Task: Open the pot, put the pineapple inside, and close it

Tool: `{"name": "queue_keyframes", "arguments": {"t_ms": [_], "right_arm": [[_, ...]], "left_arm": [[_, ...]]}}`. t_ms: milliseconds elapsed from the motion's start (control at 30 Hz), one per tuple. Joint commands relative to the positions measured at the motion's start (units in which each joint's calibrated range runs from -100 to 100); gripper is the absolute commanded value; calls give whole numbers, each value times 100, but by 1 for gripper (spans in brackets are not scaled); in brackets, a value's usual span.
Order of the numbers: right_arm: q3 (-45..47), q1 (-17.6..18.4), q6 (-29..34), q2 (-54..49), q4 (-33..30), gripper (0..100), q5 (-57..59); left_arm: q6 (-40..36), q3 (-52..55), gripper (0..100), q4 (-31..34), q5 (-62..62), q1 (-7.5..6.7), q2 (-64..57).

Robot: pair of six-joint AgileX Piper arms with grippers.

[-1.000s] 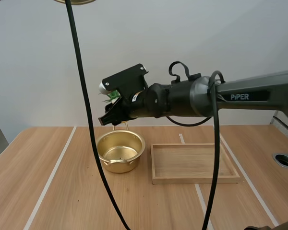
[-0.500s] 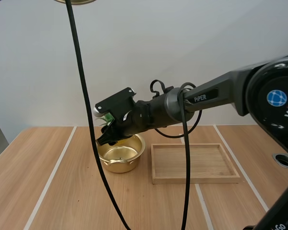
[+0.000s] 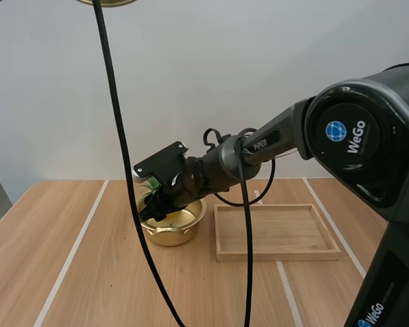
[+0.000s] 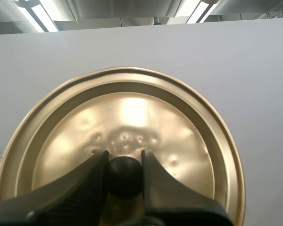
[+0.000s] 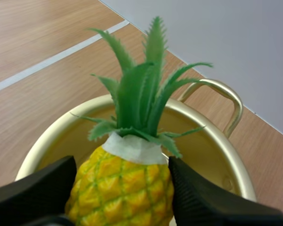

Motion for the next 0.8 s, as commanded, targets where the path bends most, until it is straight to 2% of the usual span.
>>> {"name": "queue_keyframes", "arguments": {"t_ms": [0, 400, 767], "right_arm": [[-19, 1, -27, -15, 1, 0, -173], [-19, -196, -27, 189, 1, 0, -173], [-19, -195, -27, 212, 1, 0, 98]], "left_arm": [[-27, -18, 0, -15, -130, -4, -21], [-27, -18, 0, -15, -130, -4, -21], [-27, -18, 0, -15, -130, -4, -21]]}}
